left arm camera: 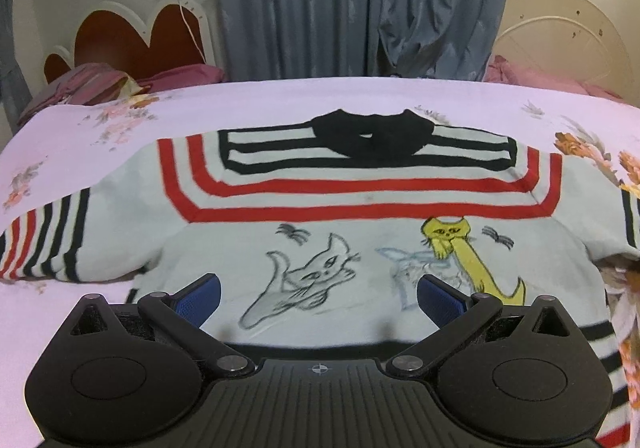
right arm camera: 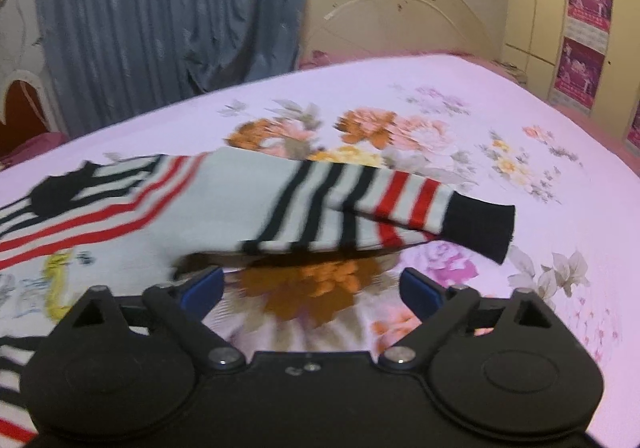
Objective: Fold small clothes
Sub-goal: 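Reach the right tool to the black cuff of the nearest sleeve and grasp it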
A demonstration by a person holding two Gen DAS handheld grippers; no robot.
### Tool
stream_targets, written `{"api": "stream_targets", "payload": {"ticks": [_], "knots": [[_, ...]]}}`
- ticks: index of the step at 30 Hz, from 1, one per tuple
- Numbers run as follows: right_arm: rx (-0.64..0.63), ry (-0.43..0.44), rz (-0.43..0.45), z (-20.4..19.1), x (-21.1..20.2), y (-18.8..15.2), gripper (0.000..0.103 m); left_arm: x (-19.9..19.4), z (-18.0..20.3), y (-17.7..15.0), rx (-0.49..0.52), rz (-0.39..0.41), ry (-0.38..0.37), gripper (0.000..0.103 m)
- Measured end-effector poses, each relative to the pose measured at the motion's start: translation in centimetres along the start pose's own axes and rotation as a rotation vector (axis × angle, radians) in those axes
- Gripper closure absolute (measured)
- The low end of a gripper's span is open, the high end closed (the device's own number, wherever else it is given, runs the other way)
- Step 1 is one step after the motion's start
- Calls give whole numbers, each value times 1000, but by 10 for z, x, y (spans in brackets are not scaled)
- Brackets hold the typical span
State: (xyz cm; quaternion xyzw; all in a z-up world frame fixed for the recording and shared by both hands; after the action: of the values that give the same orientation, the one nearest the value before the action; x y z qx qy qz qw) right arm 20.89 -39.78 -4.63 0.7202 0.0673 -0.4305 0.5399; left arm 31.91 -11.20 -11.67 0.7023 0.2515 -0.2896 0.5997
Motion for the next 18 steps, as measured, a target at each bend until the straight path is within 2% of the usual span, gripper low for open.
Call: {"api": "stream_targets", "payload": {"ticks": [6,10,18], "knots": [[117,-20,-51,43,43,13,25,17,15,8,4,-9,12,0],[248,10,-84,69,62,18,26,23,17,8,10,-16,37,0],[383,28,-82,93,91,26,27,31,8,9,11,-26,76,0]]}}
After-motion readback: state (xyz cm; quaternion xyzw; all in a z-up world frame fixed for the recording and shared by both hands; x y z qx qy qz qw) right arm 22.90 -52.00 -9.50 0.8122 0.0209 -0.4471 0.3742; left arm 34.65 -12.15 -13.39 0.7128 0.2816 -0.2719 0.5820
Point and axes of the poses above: each gripper's, at about its wrist camera, not at the fingertips, and x roughly the way its jaws point, z to its right, y to its top, the point moved 1 cm from there along x, roughly the way its jaws point, and after that the axes turned 3 degrees about x, right-handed, at the moved point
